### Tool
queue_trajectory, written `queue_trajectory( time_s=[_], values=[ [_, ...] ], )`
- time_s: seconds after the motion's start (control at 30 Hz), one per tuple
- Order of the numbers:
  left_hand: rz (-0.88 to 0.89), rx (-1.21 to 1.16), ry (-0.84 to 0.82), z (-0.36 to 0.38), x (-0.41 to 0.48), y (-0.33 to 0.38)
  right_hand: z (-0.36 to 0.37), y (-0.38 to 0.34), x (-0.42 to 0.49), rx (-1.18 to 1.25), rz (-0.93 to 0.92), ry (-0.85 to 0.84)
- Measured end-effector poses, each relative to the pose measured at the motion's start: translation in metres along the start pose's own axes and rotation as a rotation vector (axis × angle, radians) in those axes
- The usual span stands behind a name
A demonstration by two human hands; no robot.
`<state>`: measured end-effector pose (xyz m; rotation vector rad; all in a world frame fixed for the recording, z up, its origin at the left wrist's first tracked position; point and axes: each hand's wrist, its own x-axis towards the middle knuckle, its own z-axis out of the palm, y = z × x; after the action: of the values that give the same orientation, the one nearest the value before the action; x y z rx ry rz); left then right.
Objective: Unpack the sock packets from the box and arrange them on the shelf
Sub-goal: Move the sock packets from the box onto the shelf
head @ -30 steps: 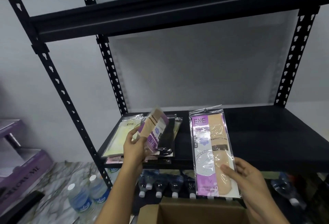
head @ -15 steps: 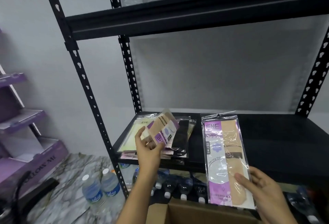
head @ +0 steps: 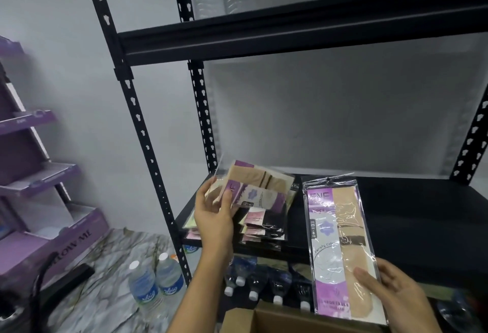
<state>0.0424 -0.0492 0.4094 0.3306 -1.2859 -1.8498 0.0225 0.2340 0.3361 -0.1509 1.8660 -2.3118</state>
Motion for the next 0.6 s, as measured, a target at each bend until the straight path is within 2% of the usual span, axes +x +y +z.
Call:
queue_trajectory(
  time_s=[0.13,0.23,0.43,0.6],
  values=[
    [-0.174,-0.267,0.031,0.001,0.008,0.007,0.0,-0.002,0.0,-0.058,-0.008,0.066],
    [-0.374,-0.47,0.016,-0.005,0.014,0.007,0.002,-0.008,-0.005,-0.013,0.006,0.013],
    [-0.522,-0.305,-0.002,-0.019,0.003,-0.014,0.003,-0.01,-0.008,-0.026,0.045,0.05],
    [-0.597,-0.287,-0.156,-0.015,-0.003,0.001,0.0,-0.009,-0.009,-0.042,0.046,0.063]
  ],
)
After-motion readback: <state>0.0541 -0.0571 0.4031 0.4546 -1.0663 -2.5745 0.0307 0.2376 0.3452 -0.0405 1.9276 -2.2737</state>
